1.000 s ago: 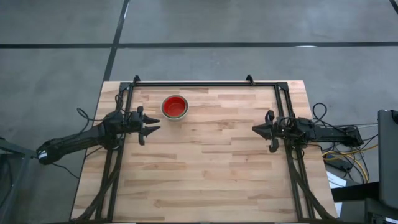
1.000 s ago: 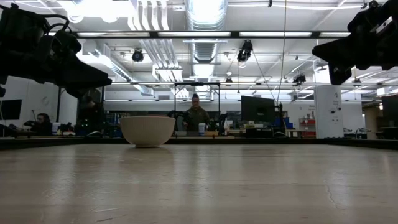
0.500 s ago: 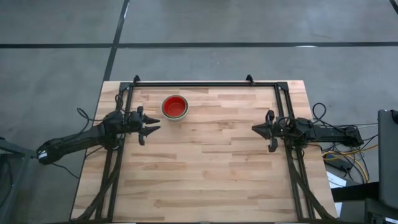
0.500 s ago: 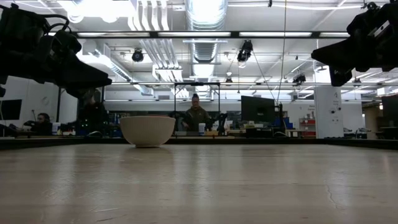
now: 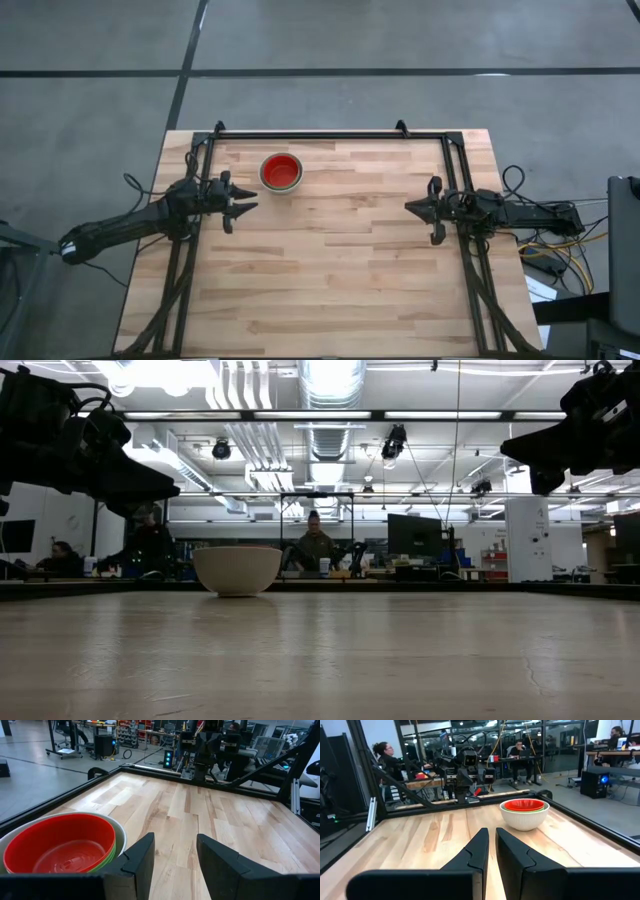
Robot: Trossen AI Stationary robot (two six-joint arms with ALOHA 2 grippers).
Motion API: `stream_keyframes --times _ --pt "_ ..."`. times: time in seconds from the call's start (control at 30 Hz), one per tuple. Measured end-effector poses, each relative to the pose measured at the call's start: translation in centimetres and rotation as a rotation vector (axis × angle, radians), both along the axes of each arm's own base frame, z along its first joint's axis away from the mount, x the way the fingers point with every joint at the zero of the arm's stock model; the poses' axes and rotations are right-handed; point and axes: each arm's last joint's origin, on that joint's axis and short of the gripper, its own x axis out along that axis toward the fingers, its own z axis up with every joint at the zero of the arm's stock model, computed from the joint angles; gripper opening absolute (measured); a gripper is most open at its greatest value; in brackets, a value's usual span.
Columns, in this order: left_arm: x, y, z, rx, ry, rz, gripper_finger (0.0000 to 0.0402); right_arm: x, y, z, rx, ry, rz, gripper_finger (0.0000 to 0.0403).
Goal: Nest bowls inside each other
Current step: Return to Home Position
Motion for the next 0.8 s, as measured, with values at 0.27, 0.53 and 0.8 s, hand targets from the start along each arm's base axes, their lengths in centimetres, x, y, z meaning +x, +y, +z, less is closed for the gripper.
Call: stream_keyframes --times 0.27,0.53,0.8 --pt "0.00 0.00 0.00 0.000 0.000 0.000 0.0152 0.00 0.00 0.00 -0.007 0.000 0.001 0.0034" --pt "0.00 0.00 0.00 0.000 0.000 0.000 0.0152 0.00 0.00 0.00 -0.006 0.000 0.001 0.0034" --pt "0.00 0.00 0.00 0.000 0.000 0.000 0.0152 0.00 0.01 0.00 -0.006 0.000 0.002 0.0034"
